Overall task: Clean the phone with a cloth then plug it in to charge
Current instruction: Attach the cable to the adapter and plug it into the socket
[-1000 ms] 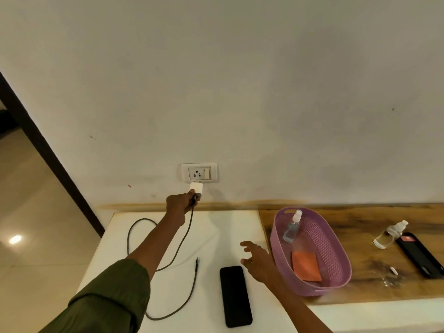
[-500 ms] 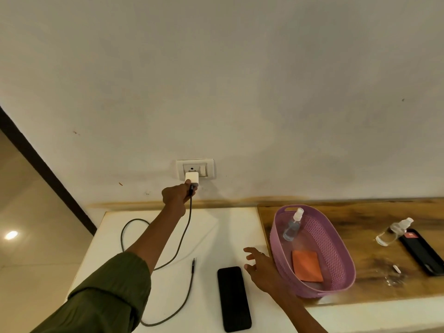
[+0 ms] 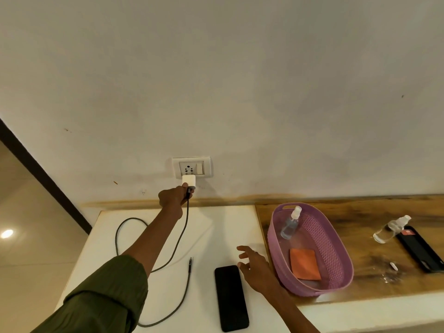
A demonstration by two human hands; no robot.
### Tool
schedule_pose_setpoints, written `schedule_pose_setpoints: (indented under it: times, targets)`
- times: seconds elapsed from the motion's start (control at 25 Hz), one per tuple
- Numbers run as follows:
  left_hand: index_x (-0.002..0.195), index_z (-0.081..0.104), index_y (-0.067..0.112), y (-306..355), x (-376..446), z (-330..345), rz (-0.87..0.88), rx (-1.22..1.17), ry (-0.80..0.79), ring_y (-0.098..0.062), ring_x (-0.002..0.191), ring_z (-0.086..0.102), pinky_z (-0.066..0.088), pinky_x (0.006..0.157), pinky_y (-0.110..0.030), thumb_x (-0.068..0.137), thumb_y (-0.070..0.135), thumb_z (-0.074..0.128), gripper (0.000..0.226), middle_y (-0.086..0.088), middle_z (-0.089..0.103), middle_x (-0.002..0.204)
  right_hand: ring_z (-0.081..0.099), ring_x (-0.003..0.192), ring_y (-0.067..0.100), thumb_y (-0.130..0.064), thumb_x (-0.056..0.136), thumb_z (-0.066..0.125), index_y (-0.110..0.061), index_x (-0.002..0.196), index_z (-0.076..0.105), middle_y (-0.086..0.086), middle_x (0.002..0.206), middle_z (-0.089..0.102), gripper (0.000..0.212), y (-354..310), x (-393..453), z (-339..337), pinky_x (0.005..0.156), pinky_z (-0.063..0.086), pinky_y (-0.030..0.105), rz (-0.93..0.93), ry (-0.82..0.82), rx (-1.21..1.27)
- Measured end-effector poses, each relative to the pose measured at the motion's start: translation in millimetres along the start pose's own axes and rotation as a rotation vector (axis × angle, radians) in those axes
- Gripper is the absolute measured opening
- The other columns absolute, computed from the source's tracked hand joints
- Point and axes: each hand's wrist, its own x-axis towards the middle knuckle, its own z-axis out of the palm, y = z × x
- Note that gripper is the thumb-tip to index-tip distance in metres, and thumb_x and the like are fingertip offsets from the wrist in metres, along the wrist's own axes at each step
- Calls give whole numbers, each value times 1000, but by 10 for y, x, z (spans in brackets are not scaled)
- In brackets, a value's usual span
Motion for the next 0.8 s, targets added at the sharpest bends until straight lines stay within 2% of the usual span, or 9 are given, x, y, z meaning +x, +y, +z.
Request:
schedule_pose_setpoints:
  times: [0.16, 0.28, 0.36, 0.56, 0.72, 0.8]
  targets:
    - [88, 64, -8, -14, 27, 4, 41, -9, 18, -21, 54, 65, 59, 62, -29, 88, 8, 72, 19, -18, 70, 78, 61, 96, 6, -20, 94, 59, -37, 130, 44, -12, 121, 58, 43, 65, 17, -12, 85, 53, 17, 16, -8, 5]
    - [78, 66, -6, -56, 11, 16, 82, 7, 52, -11, 40, 63, 56, 47, -21, 86, 9, 74, 19, -11, 68, 64, 60, 97, 6, -20, 94, 58, -39, 130, 44, -14, 121, 58, 43, 69, 39, 15, 87, 53, 18, 22, -17, 18]
    - [77, 67, -6, -56, 28, 20, 92, 1, 58, -12, 41, 64, 56, 47, -21, 85, 9, 75, 19, -9, 69, 61, 60, 97, 6, -20, 94, 58, -39, 129, 45, -13, 122, 58, 42, 60, 54, 46, 87, 51, 17, 27, -19, 28]
    - [87, 65, -8, 20, 96, 15, 59, -10, 53, -18, 50, 65, 58, 52, -24, 86, 10, 75, 20, -15, 71, 74, 61, 98, 8, -20, 94, 58, -36, 130, 46, -12, 121, 58, 41, 44, 59, 92, 88, 50, 17, 38, -17, 43]
    - [73, 63, -2, 78, 114, 70, 56, -49, 80, -20, 51, 64, 51, 41, -20, 83, 15, 79, 25, -15, 70, 76, 61, 97, 6, -23, 94, 58, -38, 129, 46, -13, 121, 60, 40, 41, 68, 154, 88, 49, 16, 37, -17, 68]
    - [76, 64, -3, 95, 157, 103, 52, -41, 105, -21, 51, 64, 50, 40, -21, 82, 16, 80, 25, -17, 71, 80, 61, 97, 6, -23, 94, 58, -39, 128, 47, -13, 121, 60, 39, 65, 89, 165, 88, 49, 15, 50, -16, 68]
